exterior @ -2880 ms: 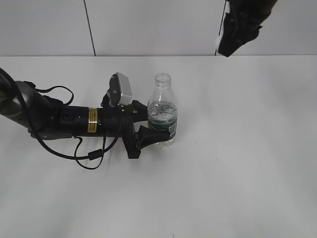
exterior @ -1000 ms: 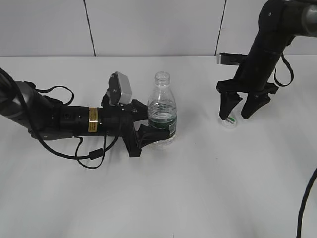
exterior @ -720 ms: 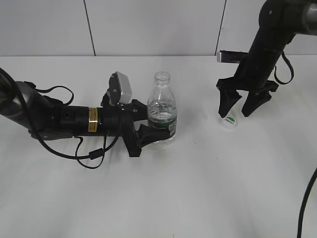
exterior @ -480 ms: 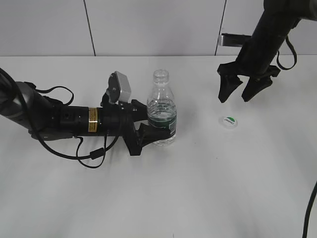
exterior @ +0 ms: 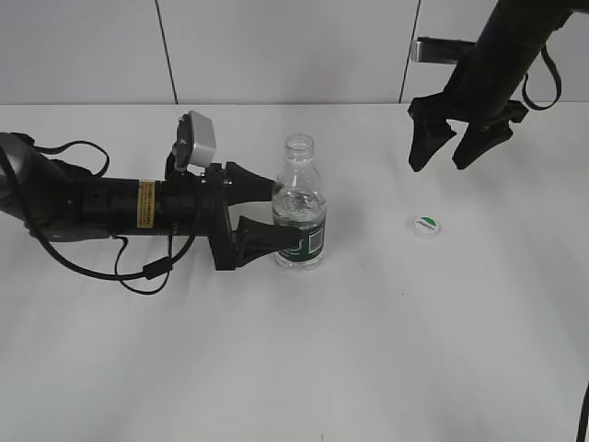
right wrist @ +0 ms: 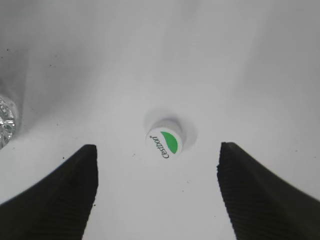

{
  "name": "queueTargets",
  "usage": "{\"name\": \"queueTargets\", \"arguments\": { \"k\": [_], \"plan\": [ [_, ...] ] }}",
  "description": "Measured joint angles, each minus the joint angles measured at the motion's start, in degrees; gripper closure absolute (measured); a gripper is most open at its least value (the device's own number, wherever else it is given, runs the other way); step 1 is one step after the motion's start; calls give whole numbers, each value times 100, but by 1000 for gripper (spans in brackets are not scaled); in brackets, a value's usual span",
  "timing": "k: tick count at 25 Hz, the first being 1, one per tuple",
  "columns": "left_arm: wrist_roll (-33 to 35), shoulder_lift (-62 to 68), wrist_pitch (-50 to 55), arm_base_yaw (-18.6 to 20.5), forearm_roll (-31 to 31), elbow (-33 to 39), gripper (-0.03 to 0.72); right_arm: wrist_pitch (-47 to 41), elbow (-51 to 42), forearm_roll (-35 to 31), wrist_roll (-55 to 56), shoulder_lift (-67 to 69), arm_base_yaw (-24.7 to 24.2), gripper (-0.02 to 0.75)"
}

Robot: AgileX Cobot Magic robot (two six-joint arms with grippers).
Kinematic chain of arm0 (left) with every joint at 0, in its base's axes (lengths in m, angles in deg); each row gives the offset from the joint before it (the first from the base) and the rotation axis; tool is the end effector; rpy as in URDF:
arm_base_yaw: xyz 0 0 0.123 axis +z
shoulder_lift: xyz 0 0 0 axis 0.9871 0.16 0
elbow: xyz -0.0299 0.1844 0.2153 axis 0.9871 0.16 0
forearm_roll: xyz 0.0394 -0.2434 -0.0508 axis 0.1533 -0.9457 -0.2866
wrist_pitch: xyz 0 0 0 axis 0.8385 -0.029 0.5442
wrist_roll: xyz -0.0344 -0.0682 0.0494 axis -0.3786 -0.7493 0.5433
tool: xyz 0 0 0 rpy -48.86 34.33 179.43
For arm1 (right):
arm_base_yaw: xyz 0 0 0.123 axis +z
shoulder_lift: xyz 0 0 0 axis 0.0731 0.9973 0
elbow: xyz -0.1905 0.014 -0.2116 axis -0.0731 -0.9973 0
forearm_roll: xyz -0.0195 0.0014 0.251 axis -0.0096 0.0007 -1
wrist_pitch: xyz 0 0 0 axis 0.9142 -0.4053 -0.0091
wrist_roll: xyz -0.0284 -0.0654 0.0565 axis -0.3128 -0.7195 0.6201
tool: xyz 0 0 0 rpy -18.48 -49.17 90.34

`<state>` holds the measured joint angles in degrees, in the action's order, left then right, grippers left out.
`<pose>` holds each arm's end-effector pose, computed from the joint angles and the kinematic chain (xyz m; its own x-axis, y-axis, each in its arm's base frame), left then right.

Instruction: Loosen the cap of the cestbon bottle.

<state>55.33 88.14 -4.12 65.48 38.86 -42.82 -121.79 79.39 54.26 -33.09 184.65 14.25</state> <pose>0.3510 -0.1777 0.0820 -0.1364 0.2372 -0.9618 0.9731 0.2139 -0.0852 0.4512 0.1040 0.1837 -0.9233 -0.3589 -0.1368 -0.3822 0.8935 0.2357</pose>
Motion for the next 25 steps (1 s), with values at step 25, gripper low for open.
{"name": "queueTargets", "arguments": {
  "k": [25],
  "plan": [
    [-1948, -1793, 1500, 1539, 2068, 0, 107, -5, 2, 731, 0, -1228, 0, 168]
  ]
}}
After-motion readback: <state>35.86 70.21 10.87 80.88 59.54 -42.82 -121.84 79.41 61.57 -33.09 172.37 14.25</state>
